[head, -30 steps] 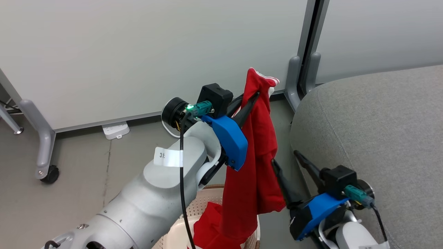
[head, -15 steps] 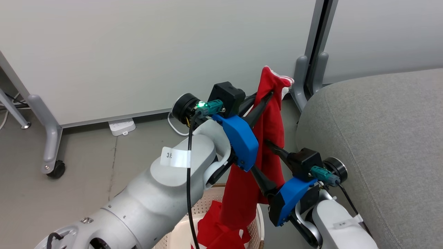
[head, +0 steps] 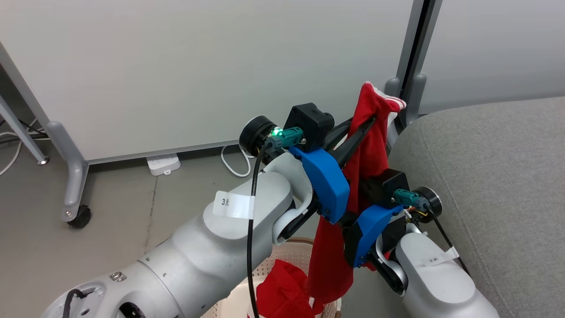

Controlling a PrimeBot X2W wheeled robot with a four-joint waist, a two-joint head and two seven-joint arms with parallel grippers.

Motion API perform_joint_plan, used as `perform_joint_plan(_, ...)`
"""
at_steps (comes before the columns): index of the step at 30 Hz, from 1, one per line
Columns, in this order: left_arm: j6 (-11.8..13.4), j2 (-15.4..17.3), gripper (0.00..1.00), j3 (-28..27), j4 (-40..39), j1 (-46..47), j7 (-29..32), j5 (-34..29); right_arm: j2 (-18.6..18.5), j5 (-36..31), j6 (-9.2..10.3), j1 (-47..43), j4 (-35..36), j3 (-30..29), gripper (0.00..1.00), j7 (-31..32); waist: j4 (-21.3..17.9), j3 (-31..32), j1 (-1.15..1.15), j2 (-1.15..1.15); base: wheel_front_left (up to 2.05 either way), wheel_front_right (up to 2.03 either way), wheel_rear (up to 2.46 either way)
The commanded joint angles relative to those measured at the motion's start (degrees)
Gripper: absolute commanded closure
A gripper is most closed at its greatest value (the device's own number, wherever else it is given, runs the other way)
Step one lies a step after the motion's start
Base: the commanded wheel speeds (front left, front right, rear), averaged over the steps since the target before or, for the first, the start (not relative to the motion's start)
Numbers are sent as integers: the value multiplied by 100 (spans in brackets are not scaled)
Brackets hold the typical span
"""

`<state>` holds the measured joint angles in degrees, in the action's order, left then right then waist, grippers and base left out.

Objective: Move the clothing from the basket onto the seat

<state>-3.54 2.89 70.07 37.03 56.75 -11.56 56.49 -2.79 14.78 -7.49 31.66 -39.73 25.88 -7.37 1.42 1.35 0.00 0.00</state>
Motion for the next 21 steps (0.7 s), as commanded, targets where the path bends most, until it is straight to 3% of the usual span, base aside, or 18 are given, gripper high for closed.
perform_joint_plan(1,26,-2,100,25,-7,101,-39,35,-19,54,-1,84,-54,47,100,-44,-5,8,0,0,0,0,0)
perform_joint_plan(21,25,-1,100,153,422,122,-196,234,-19,269,-1,98,-267,222,100,-301,-207,2,0,0,0,0,0)
